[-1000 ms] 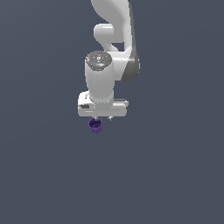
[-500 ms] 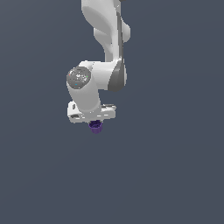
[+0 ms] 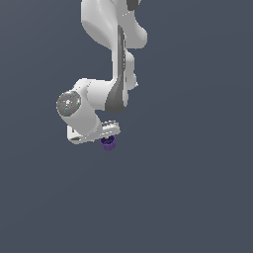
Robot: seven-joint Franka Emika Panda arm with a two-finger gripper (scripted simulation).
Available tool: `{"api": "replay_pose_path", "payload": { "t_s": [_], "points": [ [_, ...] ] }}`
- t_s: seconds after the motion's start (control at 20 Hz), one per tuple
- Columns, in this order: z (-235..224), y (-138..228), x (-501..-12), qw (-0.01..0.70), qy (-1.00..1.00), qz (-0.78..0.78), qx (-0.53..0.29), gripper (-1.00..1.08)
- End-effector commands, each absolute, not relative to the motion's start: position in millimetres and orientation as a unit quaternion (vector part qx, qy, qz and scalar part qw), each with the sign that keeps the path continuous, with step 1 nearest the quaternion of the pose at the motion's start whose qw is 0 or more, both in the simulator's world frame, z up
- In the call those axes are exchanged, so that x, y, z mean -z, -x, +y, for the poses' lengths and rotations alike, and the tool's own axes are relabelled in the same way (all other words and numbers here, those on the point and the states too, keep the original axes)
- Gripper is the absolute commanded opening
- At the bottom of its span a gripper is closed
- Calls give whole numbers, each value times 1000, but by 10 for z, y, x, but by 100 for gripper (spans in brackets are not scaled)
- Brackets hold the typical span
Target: Pick up the object and move it to a goal position.
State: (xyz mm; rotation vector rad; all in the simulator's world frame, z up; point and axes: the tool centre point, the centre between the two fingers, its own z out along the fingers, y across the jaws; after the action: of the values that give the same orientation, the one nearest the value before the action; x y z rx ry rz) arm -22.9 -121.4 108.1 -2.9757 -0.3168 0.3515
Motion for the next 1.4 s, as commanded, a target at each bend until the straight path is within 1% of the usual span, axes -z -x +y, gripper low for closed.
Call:
{"api": "replay_pose_path", "payload": {
  "t_s": [0.0, 0.5, 1.05, 1.1, 1.35],
  "points": [
    [-1266, 248, -1034, 73, 983, -113, -122, 28],
    [-1323, 276, -972, 81, 981, -119, -127, 28],
    [-1287, 362, -699, 82, 981, -121, -127, 28],
    [-1287, 362, -699, 82, 981, -121, -127, -100],
    [-1287, 362, -699, 82, 981, -121, -127, -100]
  ]
}}
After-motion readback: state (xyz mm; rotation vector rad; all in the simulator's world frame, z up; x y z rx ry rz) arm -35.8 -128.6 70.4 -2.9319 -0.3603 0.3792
